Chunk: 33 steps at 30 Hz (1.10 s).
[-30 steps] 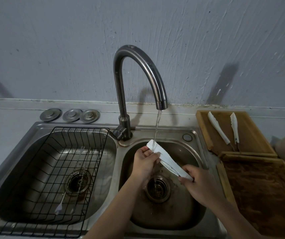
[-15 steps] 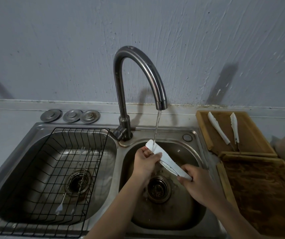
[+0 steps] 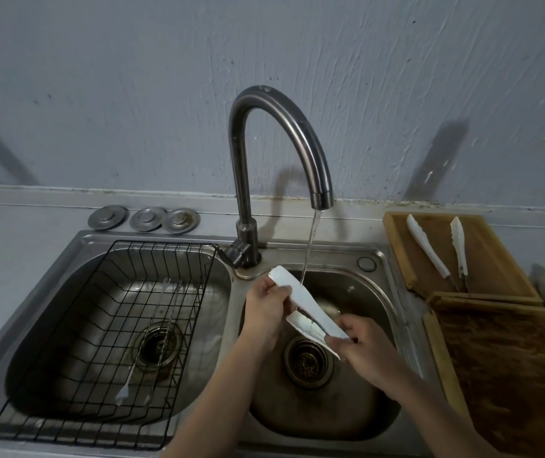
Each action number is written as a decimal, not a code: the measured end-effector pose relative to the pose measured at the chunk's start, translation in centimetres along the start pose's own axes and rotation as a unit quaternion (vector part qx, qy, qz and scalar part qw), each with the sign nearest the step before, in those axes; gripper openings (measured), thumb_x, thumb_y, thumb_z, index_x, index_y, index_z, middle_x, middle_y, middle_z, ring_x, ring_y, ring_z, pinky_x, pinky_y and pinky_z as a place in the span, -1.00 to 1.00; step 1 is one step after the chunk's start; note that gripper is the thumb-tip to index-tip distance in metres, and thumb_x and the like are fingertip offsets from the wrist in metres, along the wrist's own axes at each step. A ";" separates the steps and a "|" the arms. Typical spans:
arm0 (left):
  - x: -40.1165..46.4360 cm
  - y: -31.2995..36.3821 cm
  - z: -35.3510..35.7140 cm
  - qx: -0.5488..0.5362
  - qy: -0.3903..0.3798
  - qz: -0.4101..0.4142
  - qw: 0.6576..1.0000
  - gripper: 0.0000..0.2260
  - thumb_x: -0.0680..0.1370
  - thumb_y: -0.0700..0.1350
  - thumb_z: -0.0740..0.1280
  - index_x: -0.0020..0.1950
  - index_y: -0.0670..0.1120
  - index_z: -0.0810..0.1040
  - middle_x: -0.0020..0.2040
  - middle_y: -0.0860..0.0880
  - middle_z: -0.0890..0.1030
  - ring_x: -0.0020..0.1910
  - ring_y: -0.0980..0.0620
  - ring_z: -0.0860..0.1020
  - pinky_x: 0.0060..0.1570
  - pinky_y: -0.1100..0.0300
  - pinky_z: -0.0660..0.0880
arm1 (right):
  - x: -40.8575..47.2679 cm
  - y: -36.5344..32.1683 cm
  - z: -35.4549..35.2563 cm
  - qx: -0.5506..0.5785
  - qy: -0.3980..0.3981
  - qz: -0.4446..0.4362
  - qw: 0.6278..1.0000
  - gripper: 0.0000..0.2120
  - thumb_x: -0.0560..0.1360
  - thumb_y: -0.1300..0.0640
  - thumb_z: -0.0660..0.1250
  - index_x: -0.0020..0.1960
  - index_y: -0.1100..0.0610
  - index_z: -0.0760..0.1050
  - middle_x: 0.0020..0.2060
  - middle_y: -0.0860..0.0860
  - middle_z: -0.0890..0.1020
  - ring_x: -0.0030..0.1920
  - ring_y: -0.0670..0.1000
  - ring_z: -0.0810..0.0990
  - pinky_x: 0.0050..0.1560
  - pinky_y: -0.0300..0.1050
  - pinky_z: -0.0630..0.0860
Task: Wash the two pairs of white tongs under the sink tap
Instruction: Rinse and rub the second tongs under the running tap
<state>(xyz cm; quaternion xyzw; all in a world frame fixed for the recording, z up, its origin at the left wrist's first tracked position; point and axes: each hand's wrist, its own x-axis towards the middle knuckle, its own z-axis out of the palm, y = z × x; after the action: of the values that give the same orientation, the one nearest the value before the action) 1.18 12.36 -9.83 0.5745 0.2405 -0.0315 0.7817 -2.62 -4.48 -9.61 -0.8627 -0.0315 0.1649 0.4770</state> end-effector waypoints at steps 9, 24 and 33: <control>0.7 -0.2 -0.1 -0.087 0.031 -0.111 0.990 -0.65 0.63 -0.02 0.11 -0.16 -0.22 0.51 -0.48 -0.10 0.52 -0.50 -0.04 0.53 -0.59 0.23 0.50 | -0.7 0.8 -0.8 -0.007 -0.012 -0.009 1.000 -0.95 0.46 0.13 0.37 -0.12 -0.01 0.56 -0.26 -0.03 0.67 -0.32 -0.17 0.59 -0.35 -0.33 0.41; 0.7 -0.3 -0.6 -0.193 -0.080 -0.168 0.963 -0.56 0.64 0.08 0.05 -0.09 -0.23 0.52 -0.33 -0.18 0.66 -0.36 -0.08 0.66 -0.49 0.15 0.60 | -1.1 0.7 -0.9 0.022 0.001 -0.038 0.999 -0.96 0.47 0.14 0.35 -0.10 0.06 0.57 -0.41 0.04 0.61 -0.47 -0.10 0.49 -0.46 -0.22 0.37; -0.5 -1.0 -1.1 -0.183 -0.091 -0.104 0.973 -0.71 0.37 -0.18 0.42 0.02 -0.30 0.54 -0.18 -0.22 0.71 -0.17 -0.07 0.70 -0.29 0.12 0.63 | -1.7 -0.3 -0.2 -0.356 0.136 -0.174 0.908 -0.65 0.43 0.19 0.40 0.20 0.07 0.51 -0.09 -0.01 0.67 -0.15 -0.08 0.64 -0.28 -0.32 0.50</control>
<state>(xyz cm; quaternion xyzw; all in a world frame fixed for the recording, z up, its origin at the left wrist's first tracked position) 0.03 12.88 -10.76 0.3881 0.2286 -0.1201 0.8847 -4.15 -4.83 -8.79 -0.9701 -0.1723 -0.0621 0.1592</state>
